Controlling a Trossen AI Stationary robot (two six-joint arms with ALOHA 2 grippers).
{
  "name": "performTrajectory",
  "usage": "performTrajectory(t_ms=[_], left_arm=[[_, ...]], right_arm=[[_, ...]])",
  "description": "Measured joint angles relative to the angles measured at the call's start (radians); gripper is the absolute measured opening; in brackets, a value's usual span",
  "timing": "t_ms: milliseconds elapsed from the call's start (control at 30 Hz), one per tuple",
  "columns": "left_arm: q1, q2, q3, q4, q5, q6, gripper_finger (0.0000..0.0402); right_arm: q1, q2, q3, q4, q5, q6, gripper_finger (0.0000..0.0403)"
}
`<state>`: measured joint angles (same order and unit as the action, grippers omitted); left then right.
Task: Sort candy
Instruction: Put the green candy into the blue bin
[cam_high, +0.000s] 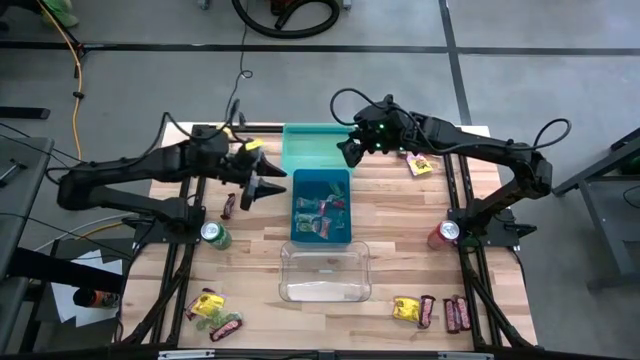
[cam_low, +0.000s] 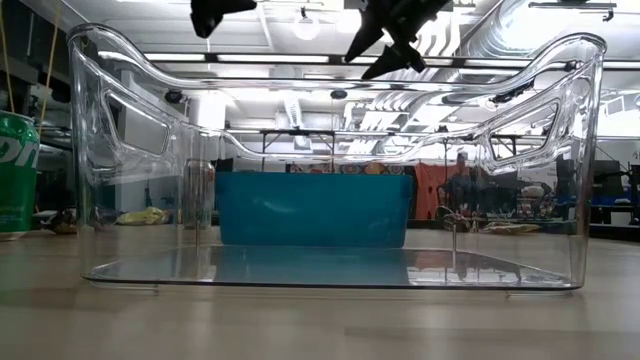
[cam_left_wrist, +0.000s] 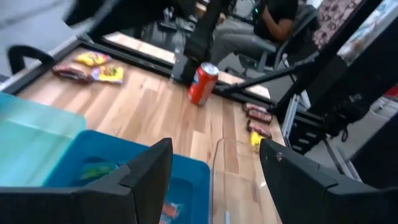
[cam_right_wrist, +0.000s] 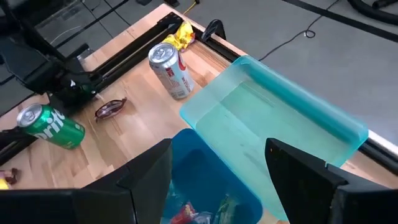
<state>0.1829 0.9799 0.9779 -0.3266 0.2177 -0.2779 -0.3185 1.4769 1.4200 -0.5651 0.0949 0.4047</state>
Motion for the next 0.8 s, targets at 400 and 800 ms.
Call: performTrajectory(t_ms=[400,800], left_arm=[[0.000,-0.011,0.000,0.000,-0.026,-0.081,0.0227],[-0.070,-0.010,0.000,0.047,-0.229,-0.220,0.0227]], right_arm=[[0.105,0.000,0.000,-0.002,-0.001,-0.051,0.0252],[0.178,0.000,0.000,-0.043,-0.002,-0.222,0.0252]])
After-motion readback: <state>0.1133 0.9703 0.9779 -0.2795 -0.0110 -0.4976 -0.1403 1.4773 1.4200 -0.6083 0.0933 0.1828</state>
